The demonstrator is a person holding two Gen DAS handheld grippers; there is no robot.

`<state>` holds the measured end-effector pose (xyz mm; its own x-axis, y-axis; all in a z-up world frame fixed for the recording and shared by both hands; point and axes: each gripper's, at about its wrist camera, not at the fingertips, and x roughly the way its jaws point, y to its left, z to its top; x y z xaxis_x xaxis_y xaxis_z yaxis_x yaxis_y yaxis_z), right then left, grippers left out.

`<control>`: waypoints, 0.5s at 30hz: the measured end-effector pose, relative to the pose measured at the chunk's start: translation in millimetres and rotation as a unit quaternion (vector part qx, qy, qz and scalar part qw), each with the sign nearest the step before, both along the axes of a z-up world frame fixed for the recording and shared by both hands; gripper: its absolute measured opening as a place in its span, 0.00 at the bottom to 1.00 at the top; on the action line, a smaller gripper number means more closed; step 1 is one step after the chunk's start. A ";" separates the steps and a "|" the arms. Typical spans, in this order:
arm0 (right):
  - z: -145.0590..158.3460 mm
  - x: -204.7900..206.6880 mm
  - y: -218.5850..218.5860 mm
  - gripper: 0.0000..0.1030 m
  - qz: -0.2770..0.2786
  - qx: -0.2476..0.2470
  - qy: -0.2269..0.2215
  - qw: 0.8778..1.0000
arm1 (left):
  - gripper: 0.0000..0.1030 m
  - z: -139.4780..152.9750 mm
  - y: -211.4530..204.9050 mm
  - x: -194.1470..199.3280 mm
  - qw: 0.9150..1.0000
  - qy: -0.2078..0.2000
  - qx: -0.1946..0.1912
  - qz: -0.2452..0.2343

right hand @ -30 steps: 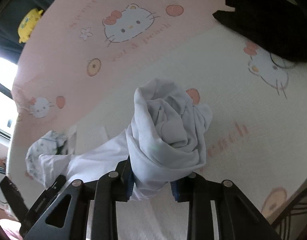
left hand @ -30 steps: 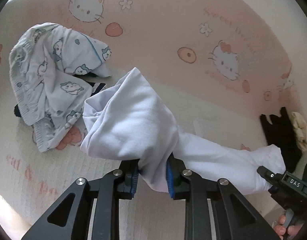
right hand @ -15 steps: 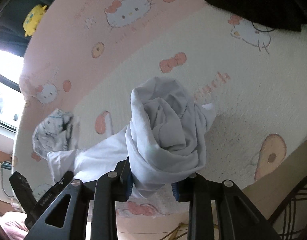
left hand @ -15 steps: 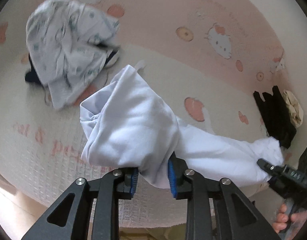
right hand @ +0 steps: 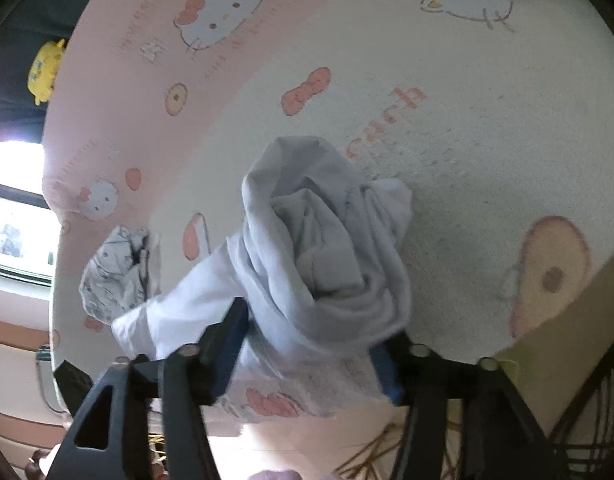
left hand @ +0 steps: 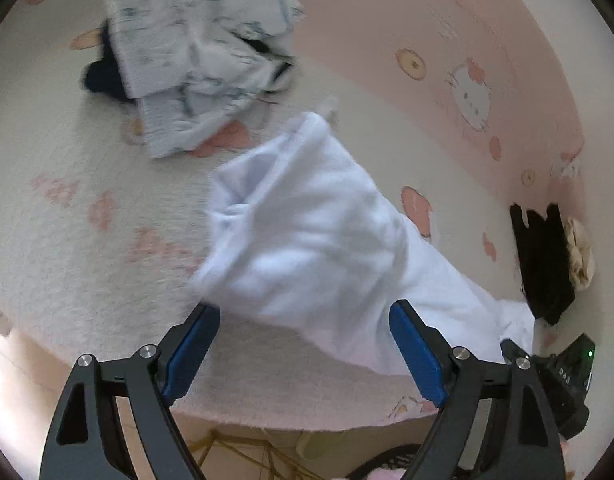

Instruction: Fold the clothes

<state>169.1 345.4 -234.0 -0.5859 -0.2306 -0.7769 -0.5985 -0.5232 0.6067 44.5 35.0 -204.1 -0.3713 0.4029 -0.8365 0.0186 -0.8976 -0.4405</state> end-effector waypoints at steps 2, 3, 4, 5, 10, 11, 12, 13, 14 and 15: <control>2.4 5.6 1.7 0.67 -0.005 0.011 -0.007 1.000 | 0.84 7.1 -7.3 6.1 1.000 0.012 -0.018 0.004; 2.5 9.3 3.1 0.69 -0.009 0.008 -0.003 1.000 | 0.84 10.7 -8.6 9.1 0.999 0.022 -0.032 0.001; 2.6 12.9 4.6 0.69 -0.013 0.005 0.001 1.000 | 0.84 14.2 -9.8 12.2 0.998 0.031 -0.046 -0.001; 1.7 16.4 6.2 0.69 -0.018 -0.001 0.007 1.000 | 0.84 17.7 -11.1 15.2 0.997 0.041 -0.060 -0.003; -12.6 27.9 15.5 0.70 -0.053 -0.067 0.024 0.996 | 0.84 32.9 8.9 32.4 0.976 0.101 -0.186 -0.052; -12.2 28.2 15.7 0.70 -0.053 -0.067 0.024 0.996 | 0.84 35.1 16.4 37.0 0.967 0.115 -0.216 -0.068; -11.5 28.2 15.5 0.70 -0.050 -0.067 0.025 0.996 | 0.84 37.2 23.3 42.0 0.957 0.130 -0.244 -0.083; -10.4 27.4 14.8 0.70 -0.044 -0.064 0.025 0.997 | 0.84 39.0 31.0 47.6 0.946 0.147 -0.272 -0.101; -9.3 26.6 14.0 0.70 -0.035 -0.060 0.024 0.997 | 0.84 40.6 39.0 53.5 0.932 0.166 -0.298 -0.119; -8.4 26.2 13.1 0.70 -0.028 -0.057 0.024 0.998 | 0.84 42.1 51.1 57.8 0.915 0.187 -0.330 -0.141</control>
<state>195.3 358.5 -242.3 -0.6364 -0.2813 -0.7182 -0.5941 -0.4150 0.6891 102.3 86.0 -162.0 -0.6406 -0.0188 -0.7677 -0.2966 -0.9161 0.2699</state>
